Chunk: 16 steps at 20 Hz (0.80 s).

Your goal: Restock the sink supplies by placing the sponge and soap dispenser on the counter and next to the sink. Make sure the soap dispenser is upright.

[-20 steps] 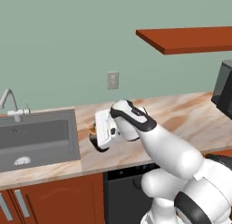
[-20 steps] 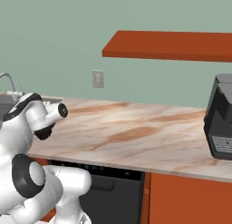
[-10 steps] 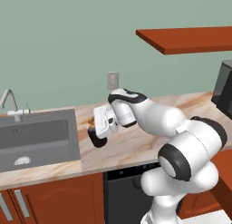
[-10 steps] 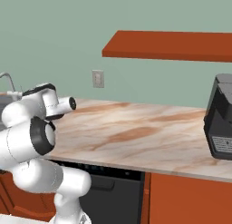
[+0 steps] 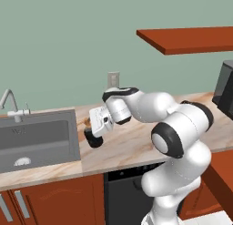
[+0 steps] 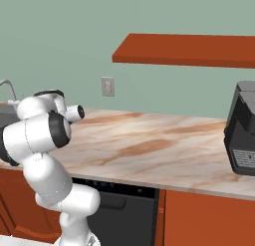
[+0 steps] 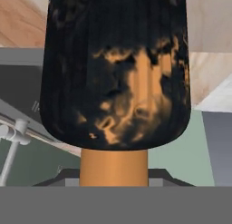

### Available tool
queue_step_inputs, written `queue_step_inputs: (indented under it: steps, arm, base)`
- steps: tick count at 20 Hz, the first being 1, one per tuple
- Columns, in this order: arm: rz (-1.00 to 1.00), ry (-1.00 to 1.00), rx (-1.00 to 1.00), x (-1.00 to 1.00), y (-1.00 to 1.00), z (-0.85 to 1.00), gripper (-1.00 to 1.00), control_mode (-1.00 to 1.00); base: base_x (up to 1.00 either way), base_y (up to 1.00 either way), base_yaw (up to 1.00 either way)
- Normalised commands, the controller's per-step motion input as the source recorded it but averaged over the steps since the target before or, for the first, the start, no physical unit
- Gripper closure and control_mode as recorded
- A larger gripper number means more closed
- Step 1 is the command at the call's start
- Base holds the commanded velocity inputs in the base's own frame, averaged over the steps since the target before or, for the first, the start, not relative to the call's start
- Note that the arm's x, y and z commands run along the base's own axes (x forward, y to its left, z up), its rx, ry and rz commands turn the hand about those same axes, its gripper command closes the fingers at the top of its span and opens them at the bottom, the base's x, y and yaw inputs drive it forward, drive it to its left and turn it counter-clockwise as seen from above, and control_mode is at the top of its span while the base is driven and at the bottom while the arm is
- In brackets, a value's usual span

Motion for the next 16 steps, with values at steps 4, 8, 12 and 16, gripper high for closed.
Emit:
queue_step_inputs:
  steps: [4, 8, 12, 16]
  arm:
    - [0.00, -0.04, 0.00, 0.07, 0.01, -0.23, 1.00, -1.00]
    - [0.00, 0.00, 0.01, 0.22, 0.00, -0.27, 1.00, -1.00]
    - [0.01, 0.00, 0.04, 0.08, -0.05, -0.28, 1.00, -1.00]
    - [0.05, -0.01, 0.10, 0.00, -0.06, -0.08, 1.00, -1.00]
  base:
    - [0.00, 0.00, 0.00]
    - [0.00, 0.00, 0.00]
    - [0.00, 0.00, 0.00]
    - [0.00, 0.00, 0.00]
